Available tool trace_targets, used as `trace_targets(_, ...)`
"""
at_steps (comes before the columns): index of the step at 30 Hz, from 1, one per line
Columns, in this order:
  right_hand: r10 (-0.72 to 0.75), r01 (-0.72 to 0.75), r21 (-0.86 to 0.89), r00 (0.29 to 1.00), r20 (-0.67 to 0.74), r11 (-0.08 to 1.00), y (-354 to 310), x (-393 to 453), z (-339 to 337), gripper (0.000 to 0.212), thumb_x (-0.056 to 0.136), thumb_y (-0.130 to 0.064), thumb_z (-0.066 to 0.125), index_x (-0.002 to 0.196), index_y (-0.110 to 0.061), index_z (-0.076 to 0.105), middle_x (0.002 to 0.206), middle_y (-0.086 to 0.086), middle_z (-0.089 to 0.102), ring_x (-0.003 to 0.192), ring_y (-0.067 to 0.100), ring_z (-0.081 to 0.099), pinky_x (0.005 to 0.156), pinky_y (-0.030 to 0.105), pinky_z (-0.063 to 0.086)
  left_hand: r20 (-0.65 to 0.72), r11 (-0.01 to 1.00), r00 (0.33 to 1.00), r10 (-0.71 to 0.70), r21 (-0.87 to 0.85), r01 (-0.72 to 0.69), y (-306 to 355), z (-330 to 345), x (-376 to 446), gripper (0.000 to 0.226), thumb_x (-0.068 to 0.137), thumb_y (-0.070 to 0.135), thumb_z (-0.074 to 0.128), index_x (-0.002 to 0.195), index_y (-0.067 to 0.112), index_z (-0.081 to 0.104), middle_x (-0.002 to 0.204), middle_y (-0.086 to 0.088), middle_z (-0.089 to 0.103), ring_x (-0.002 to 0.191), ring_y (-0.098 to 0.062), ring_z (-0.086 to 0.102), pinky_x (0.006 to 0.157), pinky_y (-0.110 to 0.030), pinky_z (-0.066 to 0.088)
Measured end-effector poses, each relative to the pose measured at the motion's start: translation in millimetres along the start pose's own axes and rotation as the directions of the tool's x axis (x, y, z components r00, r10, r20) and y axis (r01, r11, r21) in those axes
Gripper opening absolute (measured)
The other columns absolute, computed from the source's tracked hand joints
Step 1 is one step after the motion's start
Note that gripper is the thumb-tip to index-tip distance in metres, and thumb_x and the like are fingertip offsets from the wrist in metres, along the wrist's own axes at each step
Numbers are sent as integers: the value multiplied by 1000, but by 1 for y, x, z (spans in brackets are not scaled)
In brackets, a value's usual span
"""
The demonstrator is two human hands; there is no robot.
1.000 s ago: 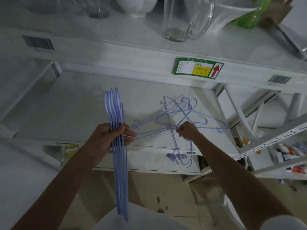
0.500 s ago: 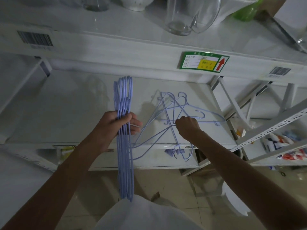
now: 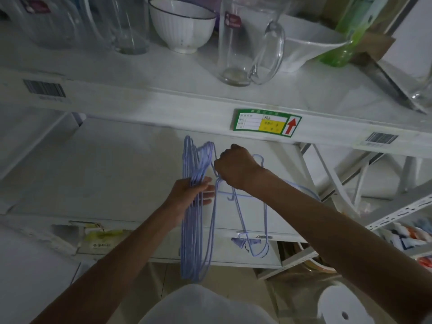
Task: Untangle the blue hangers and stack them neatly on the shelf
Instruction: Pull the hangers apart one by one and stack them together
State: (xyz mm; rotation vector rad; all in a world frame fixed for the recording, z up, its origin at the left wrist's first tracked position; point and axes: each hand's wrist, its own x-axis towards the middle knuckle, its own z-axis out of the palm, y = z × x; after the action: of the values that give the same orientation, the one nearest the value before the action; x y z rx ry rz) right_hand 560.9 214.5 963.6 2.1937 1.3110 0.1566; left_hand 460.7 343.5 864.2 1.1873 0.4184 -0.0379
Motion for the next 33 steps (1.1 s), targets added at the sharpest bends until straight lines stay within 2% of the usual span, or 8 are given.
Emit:
trace_targets(5, -95, 94, 64, 995, 14, 994, -2, 22, 9, 4, 95, -16, 63, 94, -19, 61, 100, 6, 71, 99, 26, 66, 95, 33, 37, -66, 990, 996, -54, -134, 45, -16, 12, 5, 33, 90, 20, 73, 117, -1, 68, 100, -23, 76, 91, -38, 75, 73, -39, 63)
trace_targets(12, -134, 138, 154, 990, -32, 978, 1, 27, 13, 57, 92, -50, 66, 59, -22, 29, 64, -1, 45, 83, 25, 62, 98, 38, 31, -32, 993, 997, -69, -99, 65, -17, 0, 6, 30, 88, 13, 74, 117, 4, 69, 103, -20, 76, 93, -33, 76, 68, -29, 60)
trace_targets(18, -88, 160, 188, 935, -344, 969, 1, 24, 16, 34, 94, -43, 58, 76, -19, 73, 83, 2, 69, 103, 26, 62, 114, 43, 31, -102, 997, 993, -67, -41, 63, -14, 1, 13, 26, 79, 5, 81, 103, -2, 72, 88, -20, 76, 73, -27, 75, 63, -29, 58)
trace_targets(21, 305, 274, 684, 741, -598, 676, 2, 13, 24, 19, 90, -17, 65, 78, -14, 79, 97, -1, 77, 104, 20, 70, 99, 36, 50, -140, 989, 984, -106, -118, 90, -14, -3, 17, 13, 83, 2, 77, 93, -4, 71, 75, -18, 71, 63, -23, 71, 56, -27, 57)
trace_targets(24, 779, 250, 959, 573, -256, 131, -10, 2, 39, 18, 92, -11, 59, 88, -17, 76, 105, -6, 77, 100, 11, 72, 82, 30, 57, -102, 966, 985, -140, -234, 113, -16, -12, 19, 6, 87, -1, 72, 90, -4, 67, 73, -14, 71, 64, -23, 73, 65, -32, 63)
trace_targets(26, 678, 100, 975, 732, 65, -201, -20, -1, 54, 12, 99, -17, 60, 97, -13, 71, 103, 1, 74, 97, 20, 70, 74, 37, 57, -17, 955, 992, -129, -272, 119, -16, -16, 19, 5, 91, -2, 66, 95, -5, 67, 79, -13, 73, 71, -23, 75, 71, -34, 63)
trace_targets(28, 322, -198, 868, 872, 368, -456, -33, -3, 65, 30, 99, -40, 63, 108, -12, 69, 106, 5, 74, 100, 25, 70, 74, 40, 61, 61, 951, 990, -125, -278, 137, -13, -18, 18, 15, 92, -5, 61, 107, -8, 66, 90, -17, 75, 80, -25, 75, 79, -36, 63)
trace_targets(33, -236, -503, 642, 857, 459, -579, -67, -9, 85, 85, 84, -79, 57, 127, -6, 67, 117, 14, 75, 109, 29, 73, 91, 37, 59, 90, 981, 990, -107, -155, 120, 5, -23, 27, 34, 90, -10, 59, 124, -12, 60, 111, -22, 70, 96, -27, 69, 83, -29, 59)
